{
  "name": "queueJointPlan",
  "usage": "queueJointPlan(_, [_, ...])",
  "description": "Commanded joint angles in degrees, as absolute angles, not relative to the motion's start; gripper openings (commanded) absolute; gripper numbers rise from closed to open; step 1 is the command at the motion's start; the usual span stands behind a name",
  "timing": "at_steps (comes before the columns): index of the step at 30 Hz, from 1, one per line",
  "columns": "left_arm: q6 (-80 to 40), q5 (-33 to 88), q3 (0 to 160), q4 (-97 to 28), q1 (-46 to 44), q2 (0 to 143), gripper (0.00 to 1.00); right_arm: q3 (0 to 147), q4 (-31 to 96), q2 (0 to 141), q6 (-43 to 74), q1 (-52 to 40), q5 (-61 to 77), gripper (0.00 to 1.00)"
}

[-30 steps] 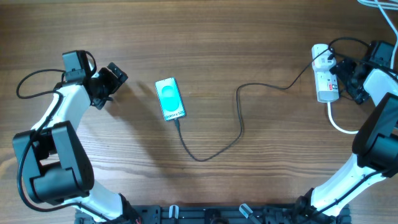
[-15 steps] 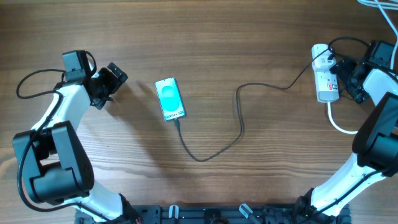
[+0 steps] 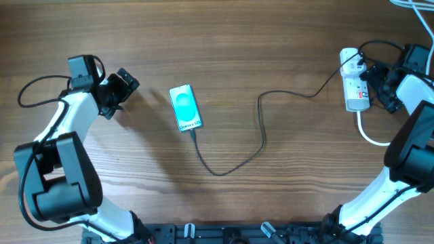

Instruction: Plug charger to phone and switch on socket

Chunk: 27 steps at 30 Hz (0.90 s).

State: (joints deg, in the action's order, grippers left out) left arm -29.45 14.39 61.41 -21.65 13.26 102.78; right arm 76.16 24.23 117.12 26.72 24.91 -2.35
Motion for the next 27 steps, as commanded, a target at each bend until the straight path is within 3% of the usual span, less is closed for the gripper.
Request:
queueJointPlan(1, [-29.2,14.0,62.3,-21.6,13.5,101.6,1.0,75.3,26.4,119.7,23.8,24.2,2.6,1.0])
queueJointPlan(27, [-29.2,14.0,62.3,-21.6,13.5,101.6,1.0,75.3,30.5,119.7,22.4,22.3,5.7,1.0])
